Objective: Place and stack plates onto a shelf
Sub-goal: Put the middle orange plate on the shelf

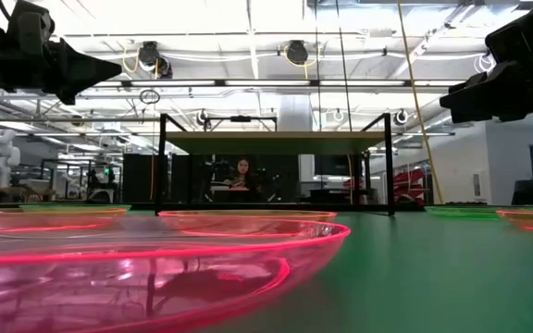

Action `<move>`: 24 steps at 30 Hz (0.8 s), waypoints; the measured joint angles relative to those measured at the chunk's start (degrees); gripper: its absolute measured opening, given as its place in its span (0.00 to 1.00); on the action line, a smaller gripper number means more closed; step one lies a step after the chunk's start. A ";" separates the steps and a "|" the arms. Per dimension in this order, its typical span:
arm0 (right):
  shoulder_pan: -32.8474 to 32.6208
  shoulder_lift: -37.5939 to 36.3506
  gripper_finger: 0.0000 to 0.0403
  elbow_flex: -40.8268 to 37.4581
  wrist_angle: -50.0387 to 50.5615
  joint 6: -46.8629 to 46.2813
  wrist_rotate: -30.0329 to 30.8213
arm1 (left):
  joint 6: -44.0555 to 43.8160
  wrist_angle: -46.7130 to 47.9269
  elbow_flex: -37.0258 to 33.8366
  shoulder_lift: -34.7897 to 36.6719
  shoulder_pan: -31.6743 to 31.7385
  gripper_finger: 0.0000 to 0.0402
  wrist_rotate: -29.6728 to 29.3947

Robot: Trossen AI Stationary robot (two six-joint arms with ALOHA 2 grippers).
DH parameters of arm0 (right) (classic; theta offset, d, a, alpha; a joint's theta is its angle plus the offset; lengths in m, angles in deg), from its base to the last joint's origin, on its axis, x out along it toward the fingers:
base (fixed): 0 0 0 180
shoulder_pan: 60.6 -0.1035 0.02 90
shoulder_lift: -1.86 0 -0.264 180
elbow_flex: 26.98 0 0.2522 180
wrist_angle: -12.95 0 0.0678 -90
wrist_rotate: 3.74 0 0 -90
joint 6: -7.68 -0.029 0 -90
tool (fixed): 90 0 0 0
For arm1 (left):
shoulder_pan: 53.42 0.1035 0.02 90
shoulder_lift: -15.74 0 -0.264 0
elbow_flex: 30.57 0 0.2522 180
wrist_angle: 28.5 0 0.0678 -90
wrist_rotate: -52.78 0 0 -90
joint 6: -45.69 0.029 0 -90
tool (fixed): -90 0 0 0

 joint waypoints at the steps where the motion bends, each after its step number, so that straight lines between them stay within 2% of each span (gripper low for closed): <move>1: 0.00 -0.02 0.00 0.00 -0.27 0.02 0.02 | 0.00 0.00 0.00 0.00 0.00 0.00 0.00; 7: 0.00 -0.02 0.00 0.00 -0.77 2.58 0.59 | -0.01 -0.01 0.00 -0.01 0.00 0.00 0.00; 13: 0.02 -0.02 0.00 0.00 -0.77 3.27 6.15 | 0.01 -0.01 0.00 0.00 0.00 0.00 0.00; 24: 0.02 -0.04 0.00 0.00 -4.59 1.70 6.25 | 0.00 0.01 0.00 0.00 0.00 0.00 0.00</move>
